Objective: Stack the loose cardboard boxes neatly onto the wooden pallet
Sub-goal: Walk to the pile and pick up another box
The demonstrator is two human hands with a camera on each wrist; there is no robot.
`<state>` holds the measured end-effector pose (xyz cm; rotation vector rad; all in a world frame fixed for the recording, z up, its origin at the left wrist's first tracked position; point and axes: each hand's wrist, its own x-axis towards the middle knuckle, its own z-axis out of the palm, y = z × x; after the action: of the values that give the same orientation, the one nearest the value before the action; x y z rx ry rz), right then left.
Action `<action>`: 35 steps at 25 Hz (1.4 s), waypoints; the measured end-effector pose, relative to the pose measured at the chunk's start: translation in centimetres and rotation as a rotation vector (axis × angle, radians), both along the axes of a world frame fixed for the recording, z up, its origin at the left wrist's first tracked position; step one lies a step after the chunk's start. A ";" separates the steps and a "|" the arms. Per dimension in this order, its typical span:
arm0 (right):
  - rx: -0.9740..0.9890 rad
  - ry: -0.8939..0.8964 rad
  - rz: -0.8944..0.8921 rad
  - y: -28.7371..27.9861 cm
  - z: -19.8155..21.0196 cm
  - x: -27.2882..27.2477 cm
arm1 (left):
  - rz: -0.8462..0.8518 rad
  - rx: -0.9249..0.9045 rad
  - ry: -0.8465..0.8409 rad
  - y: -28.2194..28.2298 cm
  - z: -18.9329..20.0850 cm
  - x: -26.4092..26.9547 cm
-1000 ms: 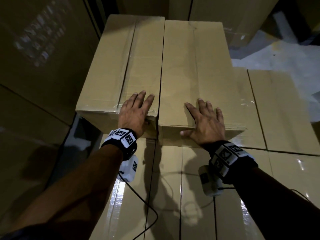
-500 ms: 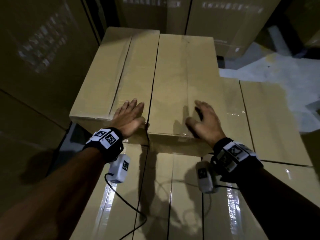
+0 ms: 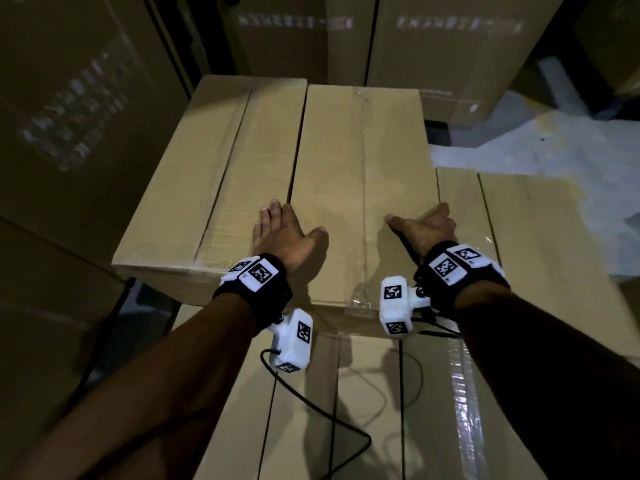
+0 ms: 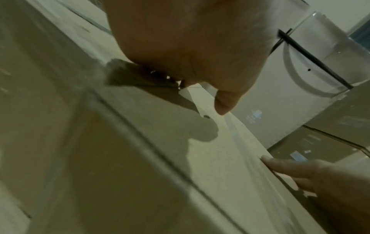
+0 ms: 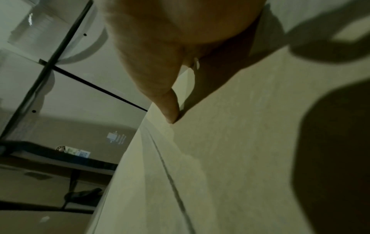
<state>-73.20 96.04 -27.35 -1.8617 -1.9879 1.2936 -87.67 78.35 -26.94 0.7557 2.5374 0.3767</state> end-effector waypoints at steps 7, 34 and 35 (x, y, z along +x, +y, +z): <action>0.026 0.029 0.003 0.0 0.4 0.8 | 0.094 0.052 -0.005 2.4 0.1 -0.8; 0.088 0.060 -0.020 0.6 1.2 0.4 | 0.177 0.160 -0.099 5.1 -0.4 -3.3; 0.084 0.060 -0.013 0.7 1.2 0.1 | 0.180 0.158 -0.096 5.0 -0.4 -3.3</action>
<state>-73.07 96.76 -26.19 -1.7747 -1.9649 1.2278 -90.96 83.36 -27.39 0.5513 2.5126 0.6638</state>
